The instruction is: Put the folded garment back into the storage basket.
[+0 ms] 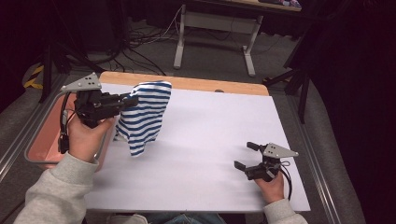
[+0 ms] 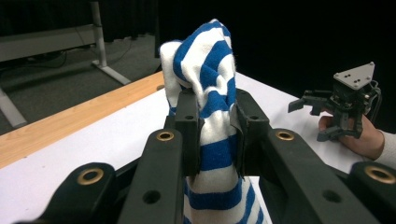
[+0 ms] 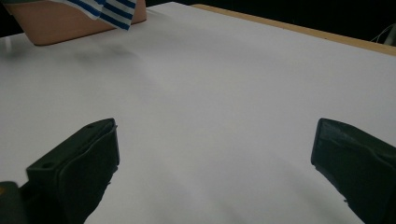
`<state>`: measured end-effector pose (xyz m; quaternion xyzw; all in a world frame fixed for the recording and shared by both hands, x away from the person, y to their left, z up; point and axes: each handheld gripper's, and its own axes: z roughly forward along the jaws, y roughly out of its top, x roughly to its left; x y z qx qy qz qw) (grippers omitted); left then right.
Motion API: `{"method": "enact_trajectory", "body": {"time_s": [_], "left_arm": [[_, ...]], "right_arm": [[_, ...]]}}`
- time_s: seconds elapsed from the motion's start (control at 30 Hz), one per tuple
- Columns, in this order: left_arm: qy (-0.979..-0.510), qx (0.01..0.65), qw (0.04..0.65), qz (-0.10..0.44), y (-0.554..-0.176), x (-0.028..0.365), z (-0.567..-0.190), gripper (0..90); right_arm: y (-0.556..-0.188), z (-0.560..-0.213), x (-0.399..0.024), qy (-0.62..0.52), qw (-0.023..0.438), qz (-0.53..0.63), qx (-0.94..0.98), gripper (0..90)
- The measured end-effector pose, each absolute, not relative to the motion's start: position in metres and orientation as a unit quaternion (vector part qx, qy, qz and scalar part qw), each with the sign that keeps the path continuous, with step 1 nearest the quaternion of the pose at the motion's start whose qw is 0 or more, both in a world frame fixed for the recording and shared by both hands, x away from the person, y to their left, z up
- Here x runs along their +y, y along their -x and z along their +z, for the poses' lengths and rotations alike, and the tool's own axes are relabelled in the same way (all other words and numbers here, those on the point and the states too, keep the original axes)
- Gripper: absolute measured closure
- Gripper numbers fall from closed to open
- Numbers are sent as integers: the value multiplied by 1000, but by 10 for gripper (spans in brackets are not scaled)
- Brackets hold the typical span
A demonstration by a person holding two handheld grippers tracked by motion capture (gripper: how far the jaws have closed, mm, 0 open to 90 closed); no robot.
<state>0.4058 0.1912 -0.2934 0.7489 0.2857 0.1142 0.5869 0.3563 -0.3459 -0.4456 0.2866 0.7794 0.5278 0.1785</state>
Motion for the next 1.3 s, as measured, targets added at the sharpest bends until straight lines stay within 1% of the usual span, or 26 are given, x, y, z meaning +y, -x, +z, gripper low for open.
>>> {"method": "enact_trajectory", "body": {"time_s": [0.77, 1.3], "left_arm": [[-732, 320, 582, 151, -391, 250, -280, 752], [-713, 351, 579, 183, -373, 299, -267, 752]], "right_arm": [[-356, -446, -346, -287, 176, 528, 780, 12], [-357, -446, -346, -288, 176, 528, 779, 12]]}}
